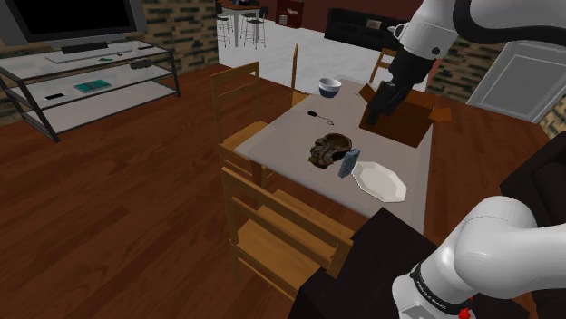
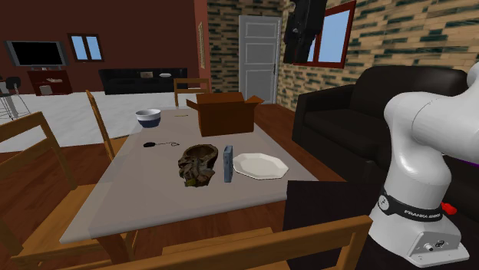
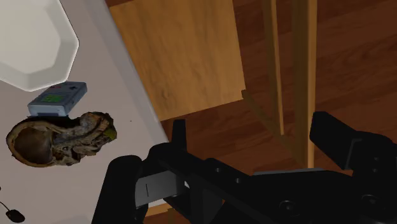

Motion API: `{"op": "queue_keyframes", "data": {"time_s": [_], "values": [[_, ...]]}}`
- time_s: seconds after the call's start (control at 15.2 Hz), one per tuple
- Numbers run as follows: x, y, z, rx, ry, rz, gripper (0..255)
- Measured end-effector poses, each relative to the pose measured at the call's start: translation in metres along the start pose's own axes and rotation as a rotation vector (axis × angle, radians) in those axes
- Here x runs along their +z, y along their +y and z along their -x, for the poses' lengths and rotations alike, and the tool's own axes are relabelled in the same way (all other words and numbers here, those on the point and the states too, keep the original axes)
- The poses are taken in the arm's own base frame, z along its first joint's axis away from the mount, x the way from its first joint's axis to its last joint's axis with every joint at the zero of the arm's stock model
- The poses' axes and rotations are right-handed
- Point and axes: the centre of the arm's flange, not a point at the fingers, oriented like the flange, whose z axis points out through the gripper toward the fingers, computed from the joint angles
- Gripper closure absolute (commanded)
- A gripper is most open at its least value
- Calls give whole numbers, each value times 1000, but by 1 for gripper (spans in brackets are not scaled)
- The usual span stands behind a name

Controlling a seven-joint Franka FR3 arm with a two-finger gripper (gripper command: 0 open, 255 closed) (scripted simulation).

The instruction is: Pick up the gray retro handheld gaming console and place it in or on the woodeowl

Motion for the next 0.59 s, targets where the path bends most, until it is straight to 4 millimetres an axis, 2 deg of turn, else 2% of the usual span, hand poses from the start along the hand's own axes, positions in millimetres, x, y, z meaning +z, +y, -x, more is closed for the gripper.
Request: {"op": "queue_keyframes", "data": {"time_s": [0.07, 0.2, 0.46, 0.59], "values": [[0, 0, 0, 0, 0, 0, 0], [11, 14, -1, -26, -4, -1, 0], [45, 45, -4, -112, -18, -2, 0], [67, 67, -7, -156, -26, -3, 0]]}}
